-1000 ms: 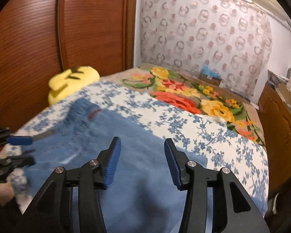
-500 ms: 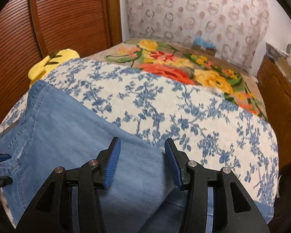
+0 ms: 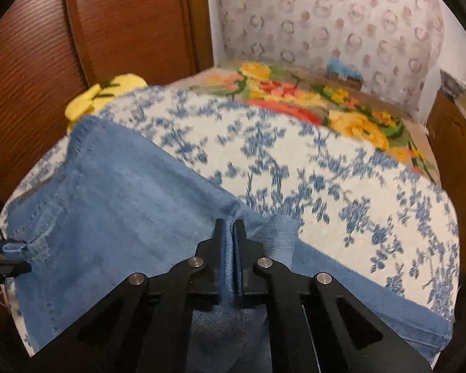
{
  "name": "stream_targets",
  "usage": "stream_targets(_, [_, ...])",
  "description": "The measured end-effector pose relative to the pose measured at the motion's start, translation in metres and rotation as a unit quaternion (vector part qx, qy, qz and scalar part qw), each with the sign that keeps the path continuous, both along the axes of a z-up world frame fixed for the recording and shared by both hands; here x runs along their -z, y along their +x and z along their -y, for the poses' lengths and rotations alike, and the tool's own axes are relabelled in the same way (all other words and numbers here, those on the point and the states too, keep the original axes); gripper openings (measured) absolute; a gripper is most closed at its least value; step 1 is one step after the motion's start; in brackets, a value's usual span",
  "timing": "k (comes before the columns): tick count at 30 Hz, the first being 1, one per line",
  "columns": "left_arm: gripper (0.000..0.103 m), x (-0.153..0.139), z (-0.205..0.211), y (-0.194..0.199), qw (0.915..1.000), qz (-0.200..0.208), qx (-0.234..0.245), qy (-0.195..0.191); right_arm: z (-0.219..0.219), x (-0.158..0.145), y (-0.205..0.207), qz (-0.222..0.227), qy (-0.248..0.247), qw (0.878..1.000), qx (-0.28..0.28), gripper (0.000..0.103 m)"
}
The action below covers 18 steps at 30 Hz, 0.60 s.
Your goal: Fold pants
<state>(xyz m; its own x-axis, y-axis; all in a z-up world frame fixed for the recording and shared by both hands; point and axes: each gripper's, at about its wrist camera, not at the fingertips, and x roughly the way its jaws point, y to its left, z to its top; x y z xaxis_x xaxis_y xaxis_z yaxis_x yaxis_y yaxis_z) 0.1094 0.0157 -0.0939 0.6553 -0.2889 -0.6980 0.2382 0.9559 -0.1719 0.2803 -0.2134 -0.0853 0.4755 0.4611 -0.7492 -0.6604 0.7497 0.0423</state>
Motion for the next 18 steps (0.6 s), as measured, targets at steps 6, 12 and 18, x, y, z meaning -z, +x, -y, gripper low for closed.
stream_targets(6, [0.003, -0.026, -0.011, -0.011, 0.9993, 0.034, 0.001, -0.012, -0.004, -0.036, -0.017, 0.049, 0.028, 0.998, 0.0, 0.001])
stream_targets(12, [0.002, -0.057, -0.039, -0.029, 0.997, 0.074, -0.02, -0.011, -0.025, -0.07, -0.034, 0.089, 0.05, 0.995, -0.016, 0.001])
stream_targets(18, [0.002, -0.064, -0.08, -0.04, 0.9947, 0.084, -0.06, -0.008, -0.059, -0.084, -0.044, 0.106, 0.067, 0.992, -0.032, 0.001])
